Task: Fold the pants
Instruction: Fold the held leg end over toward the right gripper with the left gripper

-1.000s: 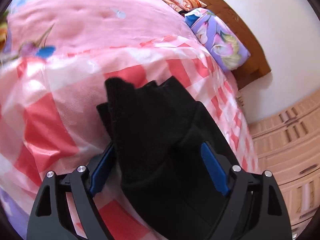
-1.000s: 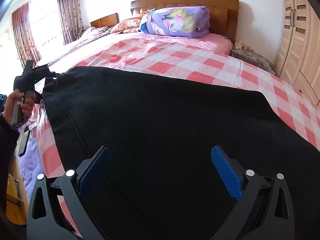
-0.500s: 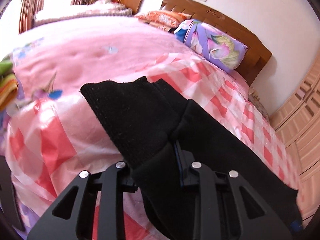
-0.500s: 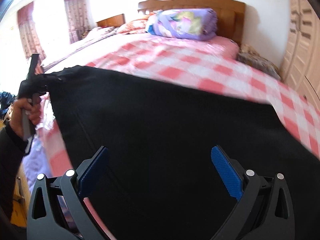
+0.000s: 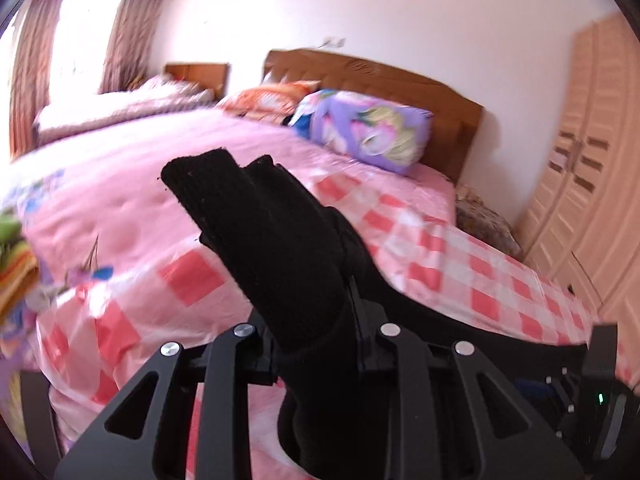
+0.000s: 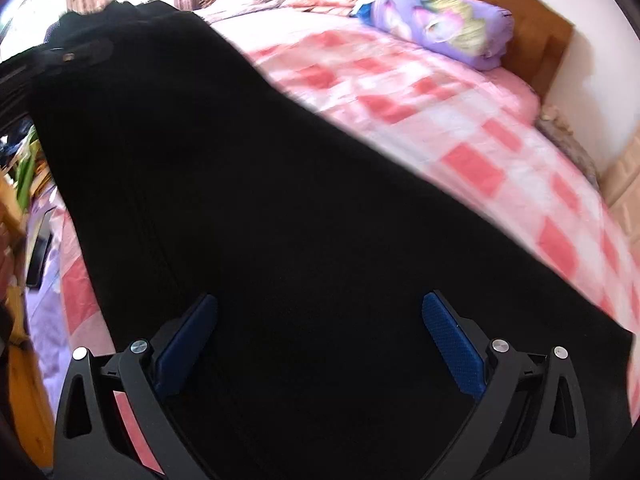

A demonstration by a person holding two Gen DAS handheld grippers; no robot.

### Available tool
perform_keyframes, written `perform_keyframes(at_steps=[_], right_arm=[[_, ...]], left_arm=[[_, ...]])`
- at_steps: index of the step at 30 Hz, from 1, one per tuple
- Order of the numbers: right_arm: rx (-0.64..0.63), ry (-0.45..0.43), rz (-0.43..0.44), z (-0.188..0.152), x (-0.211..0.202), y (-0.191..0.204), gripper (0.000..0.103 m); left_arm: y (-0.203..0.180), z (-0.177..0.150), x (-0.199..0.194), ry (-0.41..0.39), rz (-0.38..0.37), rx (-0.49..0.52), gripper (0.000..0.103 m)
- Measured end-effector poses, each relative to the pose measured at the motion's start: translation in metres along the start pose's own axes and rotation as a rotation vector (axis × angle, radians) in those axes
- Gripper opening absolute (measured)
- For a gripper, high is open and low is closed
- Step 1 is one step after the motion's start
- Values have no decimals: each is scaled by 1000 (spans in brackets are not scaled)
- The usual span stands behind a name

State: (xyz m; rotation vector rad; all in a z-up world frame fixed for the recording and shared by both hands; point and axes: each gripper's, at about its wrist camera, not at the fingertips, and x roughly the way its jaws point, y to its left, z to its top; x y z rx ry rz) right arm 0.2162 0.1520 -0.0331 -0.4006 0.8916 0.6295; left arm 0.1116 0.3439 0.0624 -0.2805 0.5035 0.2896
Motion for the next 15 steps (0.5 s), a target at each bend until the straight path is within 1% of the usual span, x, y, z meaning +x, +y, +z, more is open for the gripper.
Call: perform_keyframes(at_steps=[1, 2, 4, 6, 7, 9, 10, 11, 12, 13, 14, 15], right_arm=[[23, -35, -5, -3, -11, -7, 98], [75, -92, 11, -8, -31, -22, 98], [175, -183, 10, -22, -64, -52, 98], [269, -242, -27, -38, -92, -85, 99], [315, -264, -57, -47, -105, -103, 99], [397, -302, -104, -66, -128, -136, 99], [428, -313, -121, -75, -136, -148, 99], [457, -323, -141, -83, -144, -160, 99], [488, -330, -160, -95, -152, -173, 99], [507, -327, -163, -105, -157, -181, 99], [518, -321, -161, -112, -159, -187, 99], [526, -313, -161, -122, -162, -190, 99]], left_arm=[[-14, -1, -7, -15, -14, 38, 25], [-38, -4, -16, -37, -35, 101, 25], [-77, -15, -29, -76, -47, 218, 25], [-112, -31, -37, -102, -71, 318, 25], [-135, -45, -41, -112, -90, 385, 25], [-168, -70, -42, -108, -140, 483, 27], [-185, -85, -42, -98, -192, 547, 33], [-207, -108, -43, -58, -291, 647, 47], [-221, -124, -43, -23, -348, 716, 58], [-235, -145, -47, -30, -367, 793, 77], [-241, -155, -53, -62, -359, 831, 84], [-244, -163, -60, -89, -357, 861, 85]])
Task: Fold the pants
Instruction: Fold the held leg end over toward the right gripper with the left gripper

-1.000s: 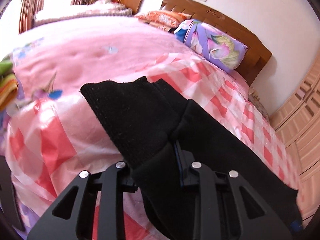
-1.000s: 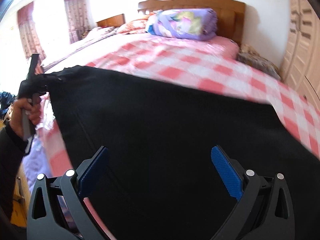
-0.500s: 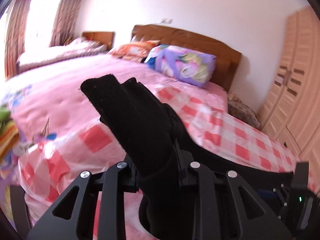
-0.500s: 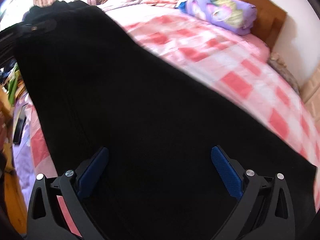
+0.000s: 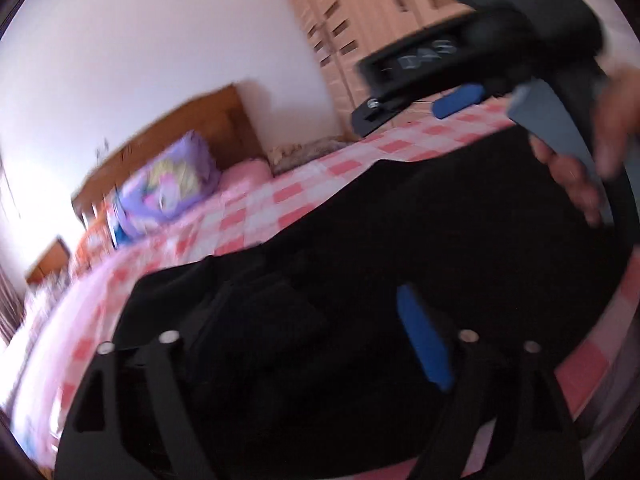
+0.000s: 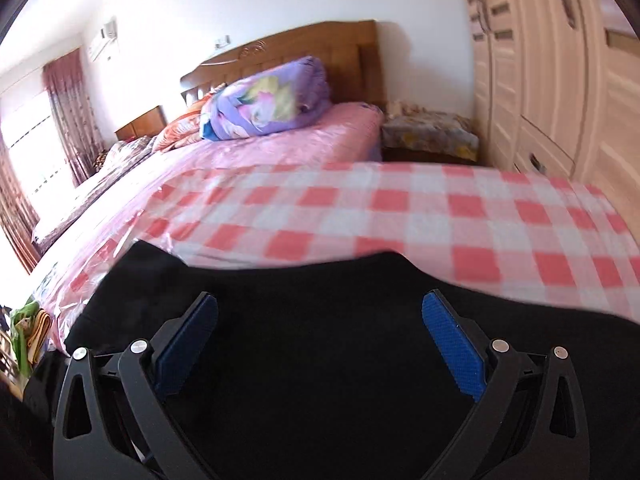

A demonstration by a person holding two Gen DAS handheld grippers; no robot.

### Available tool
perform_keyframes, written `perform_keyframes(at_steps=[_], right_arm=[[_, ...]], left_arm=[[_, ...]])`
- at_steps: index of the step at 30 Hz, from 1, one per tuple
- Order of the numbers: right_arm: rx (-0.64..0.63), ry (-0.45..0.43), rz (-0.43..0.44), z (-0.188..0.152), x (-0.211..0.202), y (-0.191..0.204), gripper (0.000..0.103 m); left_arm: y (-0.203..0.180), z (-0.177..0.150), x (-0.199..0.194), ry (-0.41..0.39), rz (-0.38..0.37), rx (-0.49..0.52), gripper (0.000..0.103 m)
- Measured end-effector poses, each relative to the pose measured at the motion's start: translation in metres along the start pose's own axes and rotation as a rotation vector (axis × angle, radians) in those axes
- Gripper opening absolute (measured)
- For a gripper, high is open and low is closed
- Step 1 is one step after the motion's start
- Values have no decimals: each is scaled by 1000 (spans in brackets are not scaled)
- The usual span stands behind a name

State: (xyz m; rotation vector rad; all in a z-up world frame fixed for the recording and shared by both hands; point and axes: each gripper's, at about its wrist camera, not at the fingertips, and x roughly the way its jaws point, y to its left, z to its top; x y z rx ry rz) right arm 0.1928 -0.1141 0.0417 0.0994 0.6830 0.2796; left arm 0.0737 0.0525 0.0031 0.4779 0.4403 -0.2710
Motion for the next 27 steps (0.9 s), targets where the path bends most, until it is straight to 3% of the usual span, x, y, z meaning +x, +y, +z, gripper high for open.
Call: perform_keyframes(at_steps=[2, 4, 6, 8, 11, 12, 15, 18, 23, 25, 27], right_arm=[[-1, 15, 13, -11, -7, -14, 99], [-5, 16, 46, -19, -8, -11, 99], [-15, 19, 110, -30, -6, 6, 99], [-26, 38, 211, -33, 5, 24, 99], [-23, 94, 382, -41, 22, 53, 88], [-21, 125, 436, -43, 31, 64, 79], [-7, 205, 503, -52, 52, 88, 76], [1, 264, 523, -56, 69, 103, 64], [-97, 291, 471, -57, 67, 126, 60], [-118, 291, 453, -58, 65, 128, 40], [-135, 280, 461, -58, 58, 129, 39]], left_arm=[[-2, -2, -22, -48, -46, -8, 85], [18, -8, -47, -92, -84, -97, 90], [45, -19, -62, -104, -54, -191, 92], [85, -36, -61, -53, 23, -321, 92], [141, -64, -47, 67, 233, -447, 92], [150, -69, -46, 82, 258, -455, 92], [162, -79, -38, 107, 292, -440, 92], [155, -85, -29, 128, 253, -410, 92], [154, -105, -30, 141, 232, -415, 92], [155, -108, -26, 148, 220, -421, 93], [153, -108, -29, 150, 219, -404, 93]])
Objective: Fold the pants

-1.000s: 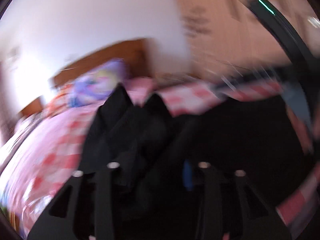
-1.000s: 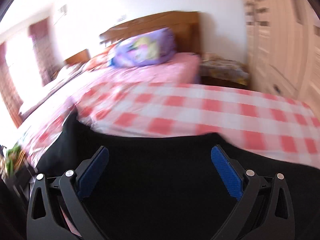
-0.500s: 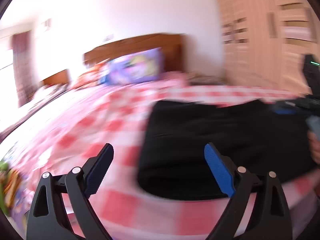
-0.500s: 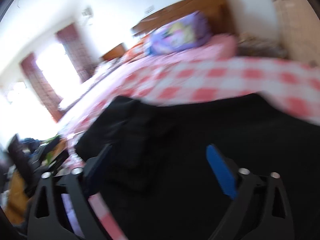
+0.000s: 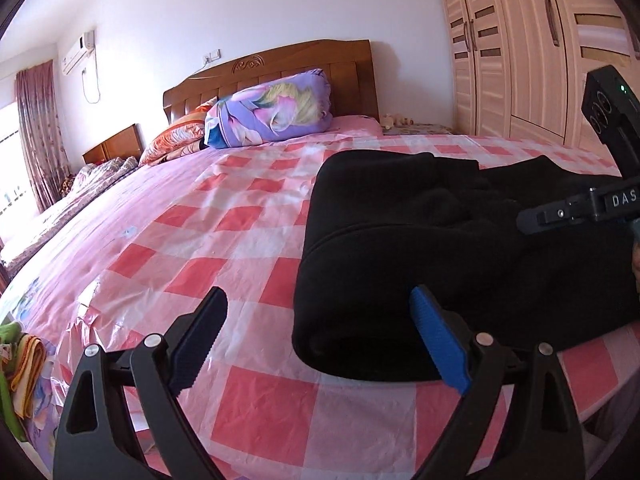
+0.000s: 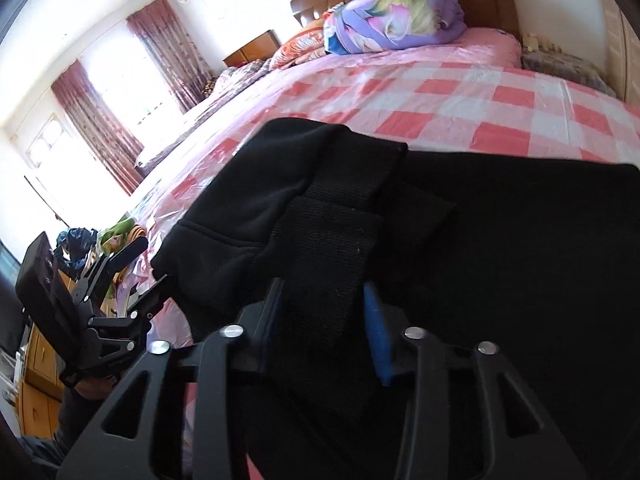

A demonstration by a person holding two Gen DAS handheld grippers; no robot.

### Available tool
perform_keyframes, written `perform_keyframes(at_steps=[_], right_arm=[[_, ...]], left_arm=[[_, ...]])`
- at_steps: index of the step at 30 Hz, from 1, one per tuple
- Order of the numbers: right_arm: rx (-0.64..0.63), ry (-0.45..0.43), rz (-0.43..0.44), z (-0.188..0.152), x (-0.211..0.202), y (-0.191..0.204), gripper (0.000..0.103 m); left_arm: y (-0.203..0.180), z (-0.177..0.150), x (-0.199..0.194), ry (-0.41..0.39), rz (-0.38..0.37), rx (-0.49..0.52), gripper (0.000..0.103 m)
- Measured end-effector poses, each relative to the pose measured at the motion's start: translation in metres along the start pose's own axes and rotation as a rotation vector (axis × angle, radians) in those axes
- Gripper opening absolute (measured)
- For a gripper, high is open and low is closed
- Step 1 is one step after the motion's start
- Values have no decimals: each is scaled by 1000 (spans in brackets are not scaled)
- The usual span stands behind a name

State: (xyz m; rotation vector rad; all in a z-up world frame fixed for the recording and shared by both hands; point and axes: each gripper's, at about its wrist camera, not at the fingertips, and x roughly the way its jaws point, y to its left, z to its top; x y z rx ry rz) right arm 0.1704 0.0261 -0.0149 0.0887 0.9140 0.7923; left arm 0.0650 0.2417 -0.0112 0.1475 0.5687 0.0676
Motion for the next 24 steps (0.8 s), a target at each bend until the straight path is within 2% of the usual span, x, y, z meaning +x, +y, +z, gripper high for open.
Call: perform_keyframes(at_steps=[6, 7, 9, 13, 15, 17, 20, 24], right_arm=[[-11, 18, -13, 3, 12, 3, 37], [-9, 6, -21, 5, 13, 4, 22], [-34, -56, -40, 9, 4, 10, 11], [-77, -167, -21, 15, -26, 32, 10], [-83, -192, -14, 15, -42, 42, 10], [-97, -202, -15, 8, -54, 48, 10], [-87, -146, -43, -10, -52, 42, 9], [20, 12, -40, -34, -14, 8, 10]], left_arm=[[1, -3, 4, 41, 21, 34, 93], [0, -3, 5, 51, 21, 36, 93], [-2, -3, 8, 72, 10, 47, 92], [-7, -3, 4, 63, 28, 75, 92], [2, 0, 3, 57, 73, 34, 92], [13, 6, 1, 41, 85, -23, 92], [22, 10, -6, 16, 81, -60, 92], [17, 1, -1, 60, 98, -4, 92]])
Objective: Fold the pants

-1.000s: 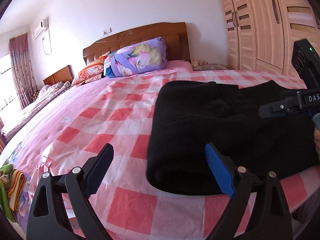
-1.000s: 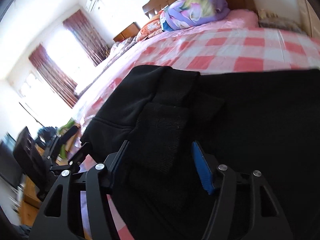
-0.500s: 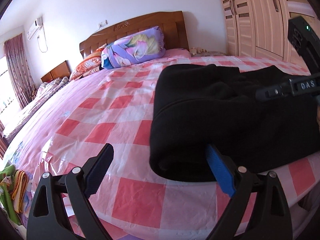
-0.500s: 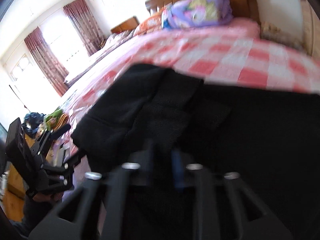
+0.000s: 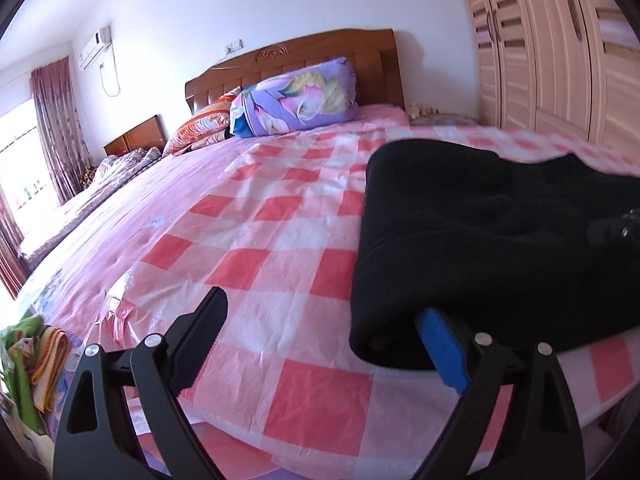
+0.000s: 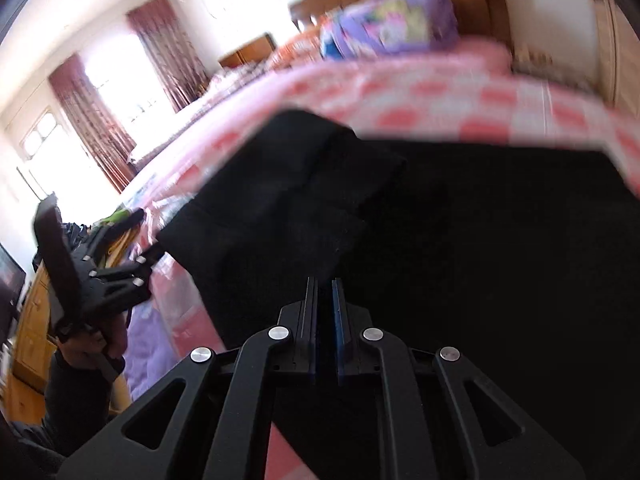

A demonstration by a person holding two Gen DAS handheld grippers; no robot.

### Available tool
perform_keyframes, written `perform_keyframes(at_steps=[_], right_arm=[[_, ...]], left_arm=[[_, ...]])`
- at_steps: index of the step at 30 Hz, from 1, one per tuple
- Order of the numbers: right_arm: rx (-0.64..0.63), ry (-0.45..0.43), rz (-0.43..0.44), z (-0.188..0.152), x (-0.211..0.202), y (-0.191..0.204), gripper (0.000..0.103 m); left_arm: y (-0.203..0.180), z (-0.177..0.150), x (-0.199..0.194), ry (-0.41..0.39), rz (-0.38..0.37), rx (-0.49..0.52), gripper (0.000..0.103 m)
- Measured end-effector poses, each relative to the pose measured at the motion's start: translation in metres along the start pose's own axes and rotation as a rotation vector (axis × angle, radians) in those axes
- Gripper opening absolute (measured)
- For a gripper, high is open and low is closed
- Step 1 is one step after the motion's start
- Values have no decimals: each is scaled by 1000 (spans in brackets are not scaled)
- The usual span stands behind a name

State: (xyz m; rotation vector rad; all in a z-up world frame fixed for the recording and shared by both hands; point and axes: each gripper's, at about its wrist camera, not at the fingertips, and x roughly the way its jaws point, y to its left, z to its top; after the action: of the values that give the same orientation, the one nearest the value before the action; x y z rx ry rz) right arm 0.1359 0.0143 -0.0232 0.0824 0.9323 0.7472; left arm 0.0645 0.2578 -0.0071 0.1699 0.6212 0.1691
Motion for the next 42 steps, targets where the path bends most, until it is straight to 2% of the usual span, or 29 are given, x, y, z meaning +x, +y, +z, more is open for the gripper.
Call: perform_keyframes(at_steps=[3, 5, 6, 8, 10, 12, 15, 18, 20, 22, 24, 25, 27, 32, 36, 40, 42], right_arm=[[15, 4, 27, -4, -6, -8, 15], [21, -4, 13, -3, -15, -10, 54], [31, -26, 4, -2, -22, -13, 99], [40, -84, 19, -3, -32, -18, 98], [58, -67, 28, 1, -27, -21, 98], [67, -60, 51, 7, -18, -23, 98], [78, 15, 101, 15, 8, -20, 89], [59, 22, 83, 27, 22, -10, 88], [67, 29, 116, 38, 31, -5, 76], [60, 19, 83, 44, 36, 0, 56], [53, 11, 54, 46, 39, 2, 44], [53, 3, 56, 44, 37, 0, 41], [39, -31, 52, 41, 29, 0, 26], [-20, -148, 14, 36, -12, 15, 22], [-12, -231, -2, 32, -53, 8, 22], [39, -224, -60, 19, -68, -27, 21], [100, -186, -68, 8, -64, -52, 22]], left_arm=[[-3, -6, -6, 7, -5, 39, 92], [0, -8, -16, -7, -32, 58, 92], [1, -9, -21, -20, -39, 60, 92], [8, -6, -31, -52, -62, 32, 92], [13, -1, -31, -61, -86, -10, 92], [14, 3, -26, -60, -68, -34, 92], [12, 9, -14, -53, -73, -79, 92], [9, 11, -5, -47, -106, -125, 92], [6, 11, 0, -40, -122, -125, 92], [3, 11, 6, -30, -120, -119, 92], [3, 10, 9, -22, -115, -123, 92], [3, 10, 9, -23, -112, -125, 92], [5, 10, 6, -26, -113, -124, 92], [-5, 12, -11, -52, -51, -43, 92], [-13, 19, -32, -100, -74, -20, 92], [-30, 26, -39, -120, -103, 7, 93], [-42, 28, -37, -112, -123, 24, 93]])
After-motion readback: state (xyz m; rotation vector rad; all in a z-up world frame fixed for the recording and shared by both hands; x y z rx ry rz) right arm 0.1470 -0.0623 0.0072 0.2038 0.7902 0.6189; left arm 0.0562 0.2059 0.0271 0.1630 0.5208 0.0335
